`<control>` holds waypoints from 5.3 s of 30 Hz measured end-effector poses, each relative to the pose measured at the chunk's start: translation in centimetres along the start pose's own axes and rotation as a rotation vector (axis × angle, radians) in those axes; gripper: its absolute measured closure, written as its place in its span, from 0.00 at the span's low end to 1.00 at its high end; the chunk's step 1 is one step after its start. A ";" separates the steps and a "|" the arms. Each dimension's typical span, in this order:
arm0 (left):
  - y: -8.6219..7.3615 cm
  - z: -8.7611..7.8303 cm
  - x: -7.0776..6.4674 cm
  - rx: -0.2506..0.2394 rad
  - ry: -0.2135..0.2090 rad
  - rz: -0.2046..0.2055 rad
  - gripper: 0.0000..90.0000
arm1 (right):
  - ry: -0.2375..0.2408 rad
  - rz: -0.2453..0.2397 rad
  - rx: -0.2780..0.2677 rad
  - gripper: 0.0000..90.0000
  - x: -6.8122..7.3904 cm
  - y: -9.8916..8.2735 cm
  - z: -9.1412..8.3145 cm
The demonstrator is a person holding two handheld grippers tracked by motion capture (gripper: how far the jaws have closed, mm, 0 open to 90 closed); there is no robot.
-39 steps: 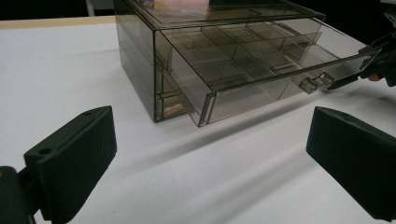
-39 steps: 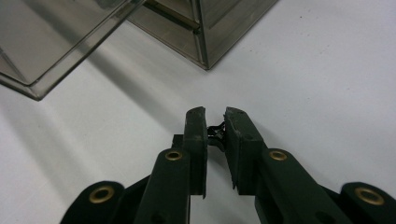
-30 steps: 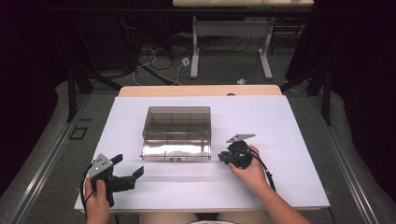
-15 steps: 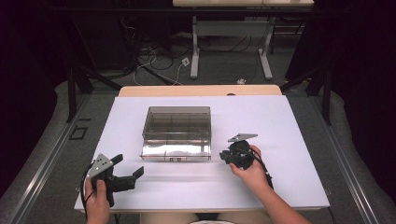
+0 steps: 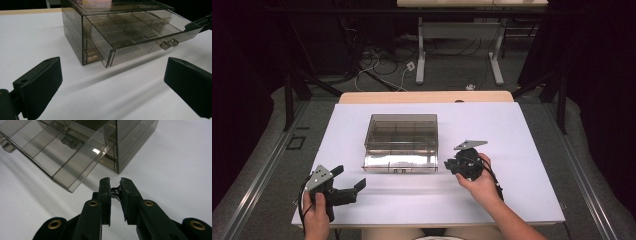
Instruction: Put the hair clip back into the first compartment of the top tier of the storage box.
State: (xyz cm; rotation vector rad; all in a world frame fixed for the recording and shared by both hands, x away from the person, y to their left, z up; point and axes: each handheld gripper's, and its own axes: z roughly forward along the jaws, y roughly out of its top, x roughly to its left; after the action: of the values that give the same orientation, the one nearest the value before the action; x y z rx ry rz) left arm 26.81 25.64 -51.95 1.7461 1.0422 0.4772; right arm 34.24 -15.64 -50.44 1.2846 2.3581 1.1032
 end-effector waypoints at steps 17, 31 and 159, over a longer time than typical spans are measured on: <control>0.0 0.0 0.0 -0.003 0.001 0.003 0.02 | 0.028 -0.010 -0.036 0.88 0.8 1.8 -1.1; 0.0 0.0 -0.1 -0.002 0.000 0.005 0.02 | 0.045 -0.026 -0.054 0.88 1.5 3.0 -1.5; 0.0 -0.2 0.1 -0.010 0.002 -0.007 0.02 | 0.246 -0.151 -0.092 0.88 9.7 7.5 4.7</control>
State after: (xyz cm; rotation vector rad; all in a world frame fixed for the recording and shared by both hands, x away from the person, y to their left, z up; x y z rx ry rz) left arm 26.72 25.79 -51.92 1.7329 1.0446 0.4793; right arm 35.63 -3.02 -46.96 0.9700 2.4941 1.3716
